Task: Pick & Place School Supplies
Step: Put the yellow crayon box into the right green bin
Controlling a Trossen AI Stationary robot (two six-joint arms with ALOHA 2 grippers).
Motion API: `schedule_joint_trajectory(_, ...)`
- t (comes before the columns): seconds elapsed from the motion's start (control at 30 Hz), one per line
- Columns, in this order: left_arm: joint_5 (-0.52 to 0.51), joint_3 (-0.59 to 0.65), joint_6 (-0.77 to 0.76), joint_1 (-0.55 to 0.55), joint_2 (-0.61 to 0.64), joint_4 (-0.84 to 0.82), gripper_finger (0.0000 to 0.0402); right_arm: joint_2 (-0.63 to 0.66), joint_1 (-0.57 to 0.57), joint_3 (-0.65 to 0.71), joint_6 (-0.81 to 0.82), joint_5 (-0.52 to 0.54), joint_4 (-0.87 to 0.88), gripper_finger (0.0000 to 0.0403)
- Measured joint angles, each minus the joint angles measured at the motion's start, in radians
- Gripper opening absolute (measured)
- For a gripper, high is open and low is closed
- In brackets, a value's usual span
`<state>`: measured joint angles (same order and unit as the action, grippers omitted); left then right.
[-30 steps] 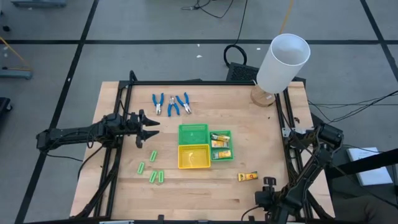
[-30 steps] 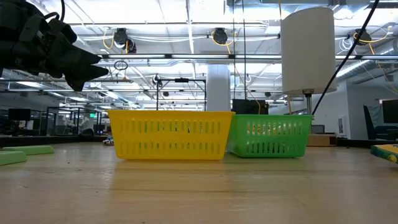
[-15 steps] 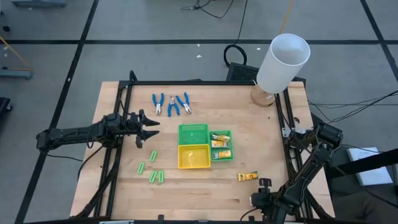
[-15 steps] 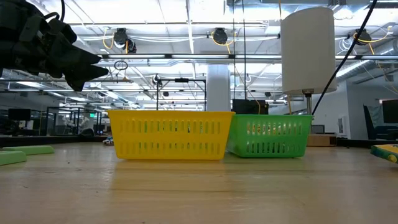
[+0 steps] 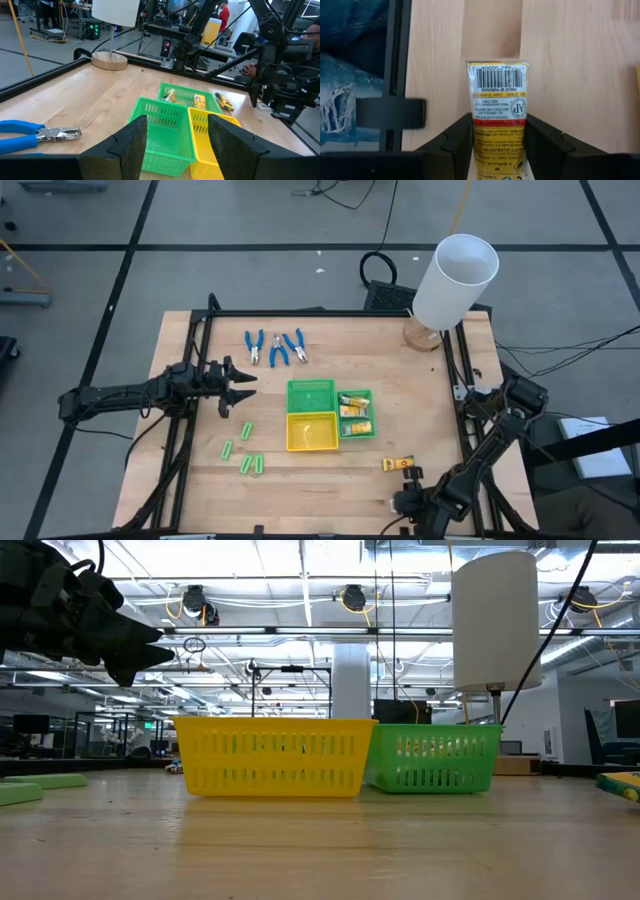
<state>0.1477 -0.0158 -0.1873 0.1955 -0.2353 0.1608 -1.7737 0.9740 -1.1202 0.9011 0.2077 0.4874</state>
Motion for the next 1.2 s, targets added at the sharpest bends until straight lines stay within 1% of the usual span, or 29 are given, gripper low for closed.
schedule_joint_trajectory(0.47, 0.000, 0.000, 0.000, 0.000, 0.000, 0.000, 0.0214, 0.000, -0.095, -0.001, -0.215, 0.006, -0.078, 0.0148)
schedule_joint_trajectory(0.77, 0.000, 0.000, 0.000, 0.000, 0.000, 0.000, 0.0214, 0.000, -0.147, -0.001, -0.380, 0.158, -0.182, 0.0148)
schedule_joint_trajectory(0.87, 0.000, 0.000, 0.000, 0.000, 0.000, 0.000, 0.0214, 0.000, -0.164, -0.001, -0.423, 0.186, -0.214, 0.0148)
schedule_joint_trajectory(1.03, 0.000, 0.000, 0.000, 0.000, 0.000, 0.000, 0.0214, 0.002, -0.194, 0.040, -0.517, 0.179, -0.359, 0.0148)
schedule_joint_trajectory(1.2, 0.000, 0.000, 0.000, 0.000, 0.000, 0.000, 0.0214, 0.002, -0.246, 0.091, -0.585, 0.094, -0.471, 0.0141)
